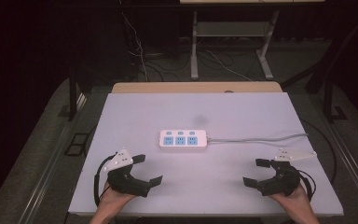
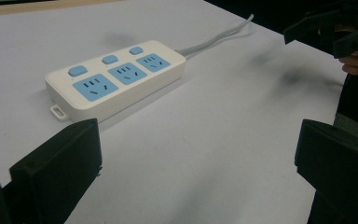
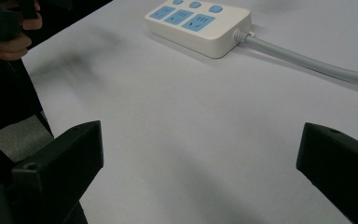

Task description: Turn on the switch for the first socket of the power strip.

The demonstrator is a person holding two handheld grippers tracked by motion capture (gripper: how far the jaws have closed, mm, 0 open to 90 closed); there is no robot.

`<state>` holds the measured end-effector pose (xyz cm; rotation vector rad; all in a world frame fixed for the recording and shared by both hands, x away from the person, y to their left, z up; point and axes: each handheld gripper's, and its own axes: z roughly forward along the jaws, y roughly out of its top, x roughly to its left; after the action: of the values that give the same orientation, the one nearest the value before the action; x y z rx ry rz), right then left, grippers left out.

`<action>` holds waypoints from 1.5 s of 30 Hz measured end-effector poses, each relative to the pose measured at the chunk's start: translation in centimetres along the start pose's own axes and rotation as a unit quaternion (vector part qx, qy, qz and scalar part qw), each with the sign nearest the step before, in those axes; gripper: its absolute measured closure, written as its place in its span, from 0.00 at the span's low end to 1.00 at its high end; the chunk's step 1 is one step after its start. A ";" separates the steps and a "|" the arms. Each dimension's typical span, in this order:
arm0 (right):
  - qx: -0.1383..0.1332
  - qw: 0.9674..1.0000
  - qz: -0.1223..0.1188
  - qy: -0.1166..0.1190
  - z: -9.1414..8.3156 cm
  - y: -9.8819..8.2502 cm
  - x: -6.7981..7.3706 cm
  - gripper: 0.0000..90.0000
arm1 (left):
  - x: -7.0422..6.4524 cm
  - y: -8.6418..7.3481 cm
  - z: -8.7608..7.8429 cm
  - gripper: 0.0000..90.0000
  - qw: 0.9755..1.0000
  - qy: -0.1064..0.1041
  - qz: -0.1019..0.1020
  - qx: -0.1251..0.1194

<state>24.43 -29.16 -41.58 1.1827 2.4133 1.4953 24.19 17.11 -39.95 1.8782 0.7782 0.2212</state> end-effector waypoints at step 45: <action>0.003 1.000 -0.004 0.000 0.0 0.0 0.0 0.00 | 1.4 6.0 2.3 0.00 0.997 -0.028 0.032 0.064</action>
<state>24.45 -29.13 -41.61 1.1727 2.4213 1.4868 28.89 14.75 -36.01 2.0244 0.7100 0.1617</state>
